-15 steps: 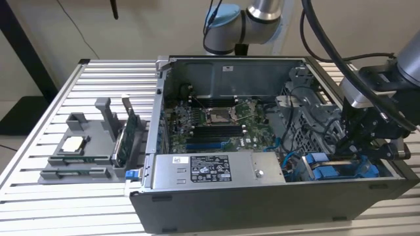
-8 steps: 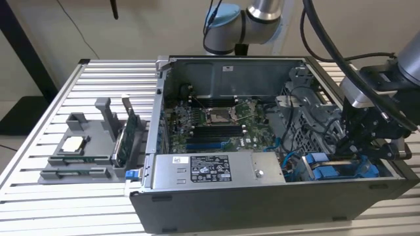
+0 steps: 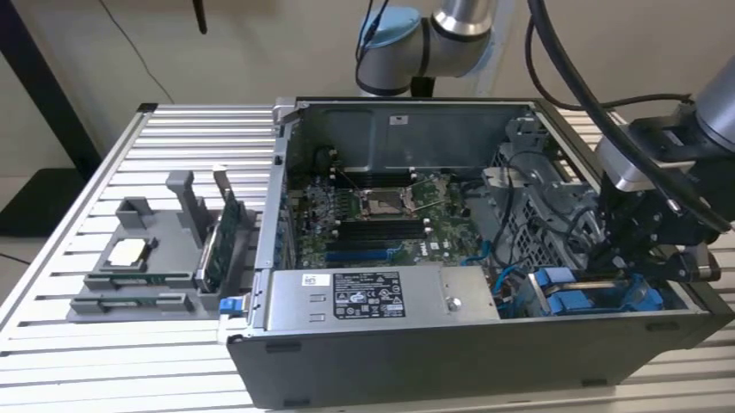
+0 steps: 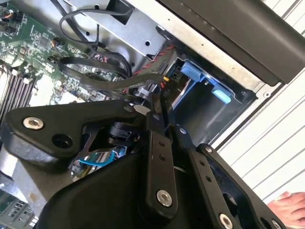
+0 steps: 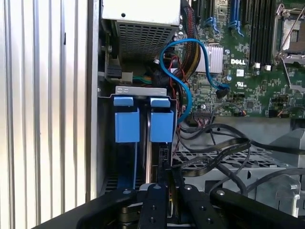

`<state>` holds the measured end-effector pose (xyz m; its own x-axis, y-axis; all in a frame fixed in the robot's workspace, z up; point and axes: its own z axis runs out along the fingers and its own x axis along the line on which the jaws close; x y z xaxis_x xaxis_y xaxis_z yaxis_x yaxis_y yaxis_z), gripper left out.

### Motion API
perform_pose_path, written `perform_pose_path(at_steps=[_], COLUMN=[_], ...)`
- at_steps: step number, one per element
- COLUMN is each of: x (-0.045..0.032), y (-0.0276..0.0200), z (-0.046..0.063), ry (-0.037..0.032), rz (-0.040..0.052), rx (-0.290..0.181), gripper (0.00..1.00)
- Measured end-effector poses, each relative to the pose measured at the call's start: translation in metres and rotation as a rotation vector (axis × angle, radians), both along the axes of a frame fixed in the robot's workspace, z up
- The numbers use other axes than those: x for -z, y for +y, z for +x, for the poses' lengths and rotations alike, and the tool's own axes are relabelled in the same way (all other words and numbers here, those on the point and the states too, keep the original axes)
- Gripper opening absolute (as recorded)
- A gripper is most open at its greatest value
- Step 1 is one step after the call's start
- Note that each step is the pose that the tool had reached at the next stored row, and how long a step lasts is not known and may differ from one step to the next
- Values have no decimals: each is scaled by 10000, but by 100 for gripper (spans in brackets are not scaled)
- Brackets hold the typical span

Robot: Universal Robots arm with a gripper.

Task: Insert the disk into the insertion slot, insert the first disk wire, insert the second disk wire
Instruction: 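Insert the second disk wire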

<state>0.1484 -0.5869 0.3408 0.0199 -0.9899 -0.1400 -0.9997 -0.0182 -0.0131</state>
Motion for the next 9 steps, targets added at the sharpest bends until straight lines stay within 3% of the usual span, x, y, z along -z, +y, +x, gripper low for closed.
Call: perform_pose_path(at_steps=[5, 9], x=[47, 54], y=[0, 0], z=[-33, -36], ry=[-120, -122], rz=[-18, 16], rx=[0, 3], gripper=[16, 18])
